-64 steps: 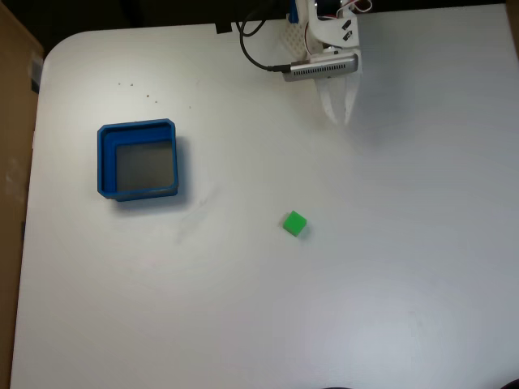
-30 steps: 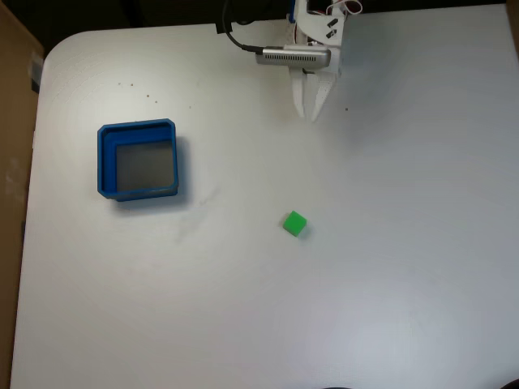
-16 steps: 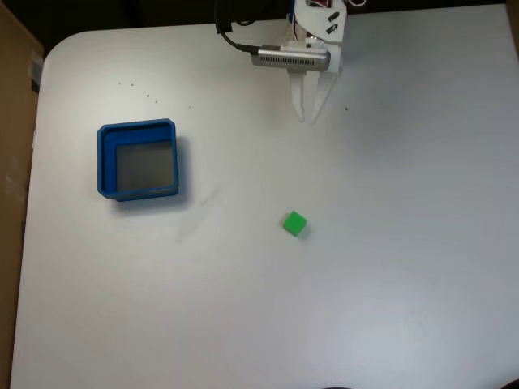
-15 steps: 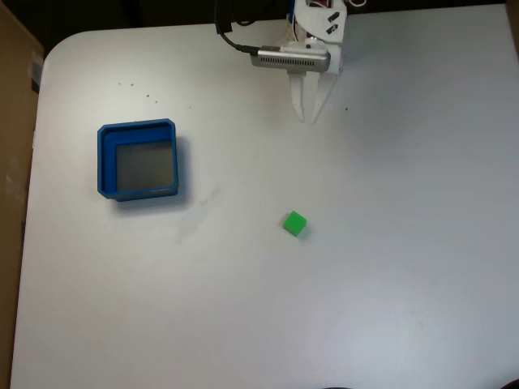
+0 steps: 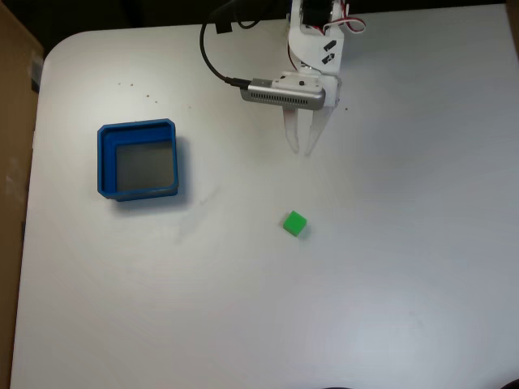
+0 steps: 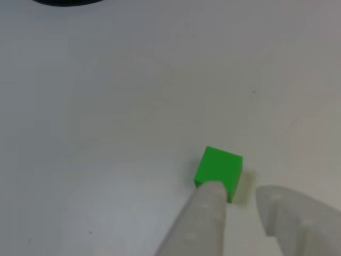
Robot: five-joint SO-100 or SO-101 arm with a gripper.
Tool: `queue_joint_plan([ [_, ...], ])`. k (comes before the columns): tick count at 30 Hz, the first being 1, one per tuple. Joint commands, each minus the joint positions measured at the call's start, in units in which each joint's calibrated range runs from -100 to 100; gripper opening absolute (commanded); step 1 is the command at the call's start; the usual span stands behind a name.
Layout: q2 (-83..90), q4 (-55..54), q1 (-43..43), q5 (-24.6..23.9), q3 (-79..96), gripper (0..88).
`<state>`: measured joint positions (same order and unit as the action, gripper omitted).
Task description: Pick up green cube and drop it in the blue box
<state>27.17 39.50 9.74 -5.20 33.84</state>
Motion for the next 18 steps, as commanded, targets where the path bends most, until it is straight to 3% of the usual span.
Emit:
queue_joint_plan([
  [1, -4.57, -0.72, 0.37, -0.05, -9.00, 1.8],
  [18, -26.13, -0.56, 0.44, -0.15, -22.01, 1.8],
])
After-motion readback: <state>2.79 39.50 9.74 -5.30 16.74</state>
